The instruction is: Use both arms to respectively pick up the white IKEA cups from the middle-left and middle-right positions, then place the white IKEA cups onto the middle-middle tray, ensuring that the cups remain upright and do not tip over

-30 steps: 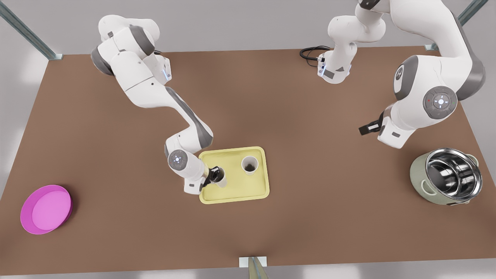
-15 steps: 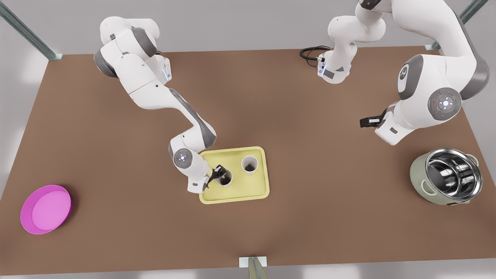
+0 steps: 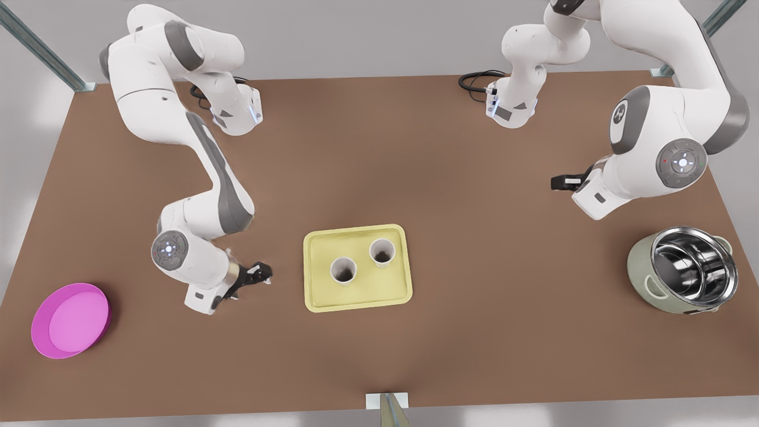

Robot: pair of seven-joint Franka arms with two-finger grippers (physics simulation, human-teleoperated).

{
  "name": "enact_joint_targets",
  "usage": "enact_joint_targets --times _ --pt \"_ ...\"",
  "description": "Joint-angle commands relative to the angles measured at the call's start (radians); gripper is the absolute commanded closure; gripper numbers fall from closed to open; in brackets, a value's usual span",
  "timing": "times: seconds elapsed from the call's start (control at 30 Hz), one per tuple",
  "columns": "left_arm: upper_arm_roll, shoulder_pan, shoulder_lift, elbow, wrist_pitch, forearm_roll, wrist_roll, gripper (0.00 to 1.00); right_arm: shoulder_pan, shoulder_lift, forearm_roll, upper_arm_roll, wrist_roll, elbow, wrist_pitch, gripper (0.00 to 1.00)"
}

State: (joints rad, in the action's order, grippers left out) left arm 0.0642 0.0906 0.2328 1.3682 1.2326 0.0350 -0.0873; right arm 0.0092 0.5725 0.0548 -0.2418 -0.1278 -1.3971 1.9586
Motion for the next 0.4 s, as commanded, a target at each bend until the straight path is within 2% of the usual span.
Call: enact_joint_targets --times 0.0,0.03,0.07,0.13,0.2,0.37 --pt "0.0 0.0 -0.001 0.0 -0.004 0.0 0.08 0.0 -0.009 -0.014 0.103 0.059 0.175 0.035 -0.397 0.0" --pt "0.0 0.0 -0.001 0.0 -0.007 0.0 0.08 0.0 -0.005 -0.01 0.12 0.078 0.165 0.159 -0.487 0.0" --pt "0.0 0.0 -0.001 0.0 -0.007 0.0 0.08 0.0 0.0 -0.032 0.128 0.085 0.166 0.213 -0.523 0.0" --pt "0.002 0.0 -0.001 0.0 -0.007 0.0 0.078 0.0 -0.006 -0.213 0.128 0.11 0.154 0.175 -0.555 0.0" --pt "0.002 0.001 -0.001 0.0 -0.008 0.0 0.078 0.0 0.0 -0.397 0.08 0.131 0.154 0.032 -0.581 0.0" --pt "0.002 0.003 -0.001 0.002 -0.008 0.0 0.078 0.0 0.0 -0.418 0.037 0.167 0.149 0.009 -0.587 0.0"
